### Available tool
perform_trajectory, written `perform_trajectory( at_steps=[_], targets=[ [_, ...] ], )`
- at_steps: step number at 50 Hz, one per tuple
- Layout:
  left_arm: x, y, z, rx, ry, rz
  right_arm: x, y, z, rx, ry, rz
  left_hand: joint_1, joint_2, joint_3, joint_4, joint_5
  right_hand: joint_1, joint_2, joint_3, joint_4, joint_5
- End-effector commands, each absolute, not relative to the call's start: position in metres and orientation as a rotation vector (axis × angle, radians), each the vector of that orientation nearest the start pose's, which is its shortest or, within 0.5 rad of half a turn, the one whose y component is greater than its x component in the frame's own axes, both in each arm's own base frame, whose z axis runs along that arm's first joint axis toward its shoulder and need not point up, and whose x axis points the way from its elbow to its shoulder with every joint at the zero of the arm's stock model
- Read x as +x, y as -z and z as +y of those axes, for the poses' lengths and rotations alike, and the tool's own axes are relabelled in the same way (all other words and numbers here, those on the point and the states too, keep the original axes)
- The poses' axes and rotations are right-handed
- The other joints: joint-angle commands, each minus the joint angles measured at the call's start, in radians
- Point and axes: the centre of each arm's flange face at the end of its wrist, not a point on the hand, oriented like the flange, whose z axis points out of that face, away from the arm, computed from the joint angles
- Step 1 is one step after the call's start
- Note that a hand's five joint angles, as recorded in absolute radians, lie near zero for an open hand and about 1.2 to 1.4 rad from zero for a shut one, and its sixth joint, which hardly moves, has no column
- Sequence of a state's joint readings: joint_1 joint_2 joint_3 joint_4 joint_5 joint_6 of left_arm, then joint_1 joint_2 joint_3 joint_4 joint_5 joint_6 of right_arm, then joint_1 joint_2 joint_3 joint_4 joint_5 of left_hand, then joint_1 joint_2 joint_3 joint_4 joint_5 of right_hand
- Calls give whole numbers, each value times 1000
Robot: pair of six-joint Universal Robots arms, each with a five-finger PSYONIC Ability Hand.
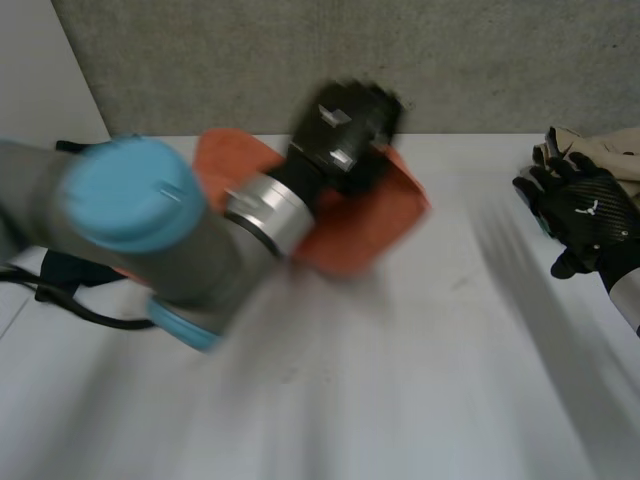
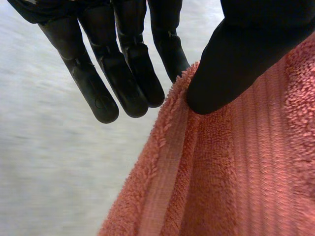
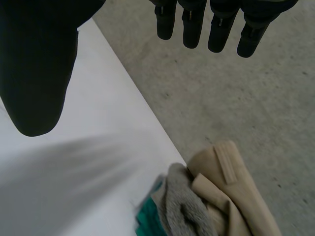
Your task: Fold the laundry.
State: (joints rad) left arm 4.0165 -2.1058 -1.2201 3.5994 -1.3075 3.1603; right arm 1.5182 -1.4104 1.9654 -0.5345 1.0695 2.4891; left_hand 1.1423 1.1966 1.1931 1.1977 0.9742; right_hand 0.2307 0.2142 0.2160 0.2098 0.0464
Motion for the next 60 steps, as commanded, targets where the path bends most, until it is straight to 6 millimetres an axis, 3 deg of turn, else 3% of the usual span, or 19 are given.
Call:
perform_trajectory(
  at_steps=[1, 2, 3, 6, 10, 15, 21, 25, 30, 34, 40, 44, 45, 46, 48, 52, 54, 57, 60],
  targets=[
    [-457, -196, -218, -942, -1805, -1376, 152, -194, -311, -1161, 2315, 2091, 254, 200, 203, 199, 248, -56, -40, -41, -35, -46],
    [-459, -194, -216, -950, -1808, -1376, 152, -193, -311, -1154, 2308, 2108, 164, 110, 113, 109, 158, -56, -40, -41, -35, -46],
    [-462, -193, -208, -963, -1807, -1368, 151, -193, -310, -1150, 2301, 2117, -174, -228, -225, -229, -180, -56, -40, -41, -35, -46],
    [-464, -201, -196, -968, -1806, -1351, 152, -192, -308, -1146, 2262, 2142, -660, -714, -710, -715, -666, -56, -40, -41, -35, -46],
    [-450, -240, -187, -937, -1858, -1300, 152, -192, -306, -1142, 2205, 2175, -846, -901, -897, -902, -853, -56, -40, -41, -35, -46],
    [-421, -267, -185, -928, -1921, -1302, 155, -198, -298, -1102, 2092, 2228, -864, -919, -915, -920, -871, -56, -40, -41, -35, -46],
    [-362, -269, -227, -972, -2090, -1463, 161, -212, -282, -903, 1861, 2308, -852, -907, -903, -908, -859, -56, -40, -41, -35, -46],
    [-321, -254, -257, -1026, -2147, -1653, 168, -213, -269, -799, 1696, 2340, -844, -898, -894, -899, -850, -56, -40, -41, -35, -46],
    [-262, -225, -293, -1018, -2123, -1969, 183, -191, -256, -770, 1498, 2374, -820, -875, -871, -876, -827, -56, -40, -41, -35, -46],
    [-233, -210, -303, -960, -2076, -2117, 204, -166, -242, -845, 1360, 2377, -820, -874, -871, -876, -827, -46, -30, -32, -25, -37],
    [-212, -203, -305, -892, -2052, -2199, 212, -150, -242, -866, 1345, 2380, -823, -877, -874, -878, -830, 92, 108, 107, 113, 102],
    [-208, -197, -302, -830, -2006, -2227, 214, -137, -251, -862, 1368, 2377, -823, -877, -874, -878, -830, 405, 422, 420, 426, 415],
    [-208, -196, -301, -817, -1995, -2230, 214, -137, -255, -861, 1399, 2369, -823, -877, -874, -878, -830, 868, 885, 883, 889, 878],
    [-207, -195, -300, -787, -1980, -2235, 215, -138, -257, -862, 1427, 2361, -823, -877, -874, -878, -830, 1163, 1179, 1177, 1183, 1172],
    [-208, -194, -298, -759, -1962, -2235, 216, -140, -262, -864, 1480, 2345, -823, -877, -874, -878, -830, 1166, 1182, 1180, 1186, 1175],
    [-208, -193, -294, -692, -1929, -2235, 231, -176, -263, -920, 1692, 2201, -823, -877, -874, -878, -830, 1166, 1182, 1180, 1186, 1175],
    [-210, -192, -291, -661, -1909, -2234, 249, -226, -250, -966, 1866, 2011, -829, -883, -880, -884, -835, 1166, 1182, 1180, 1186, 1175],
    [-213, -191, -288, -638, -1895, -2227, 260, -273, -238, -971, 2005, 1836, -832, -886, -883, -887, -838, 1166, 1182, 1180, 1186, 1175],
    [-217, -187, -283, -641, -1871, -2233, 264, -306, -234, -961, 2096, 1744, -832, -886, -883, -887, -838, 1166, 1182, 1180, 1186, 1175]
  ],
)
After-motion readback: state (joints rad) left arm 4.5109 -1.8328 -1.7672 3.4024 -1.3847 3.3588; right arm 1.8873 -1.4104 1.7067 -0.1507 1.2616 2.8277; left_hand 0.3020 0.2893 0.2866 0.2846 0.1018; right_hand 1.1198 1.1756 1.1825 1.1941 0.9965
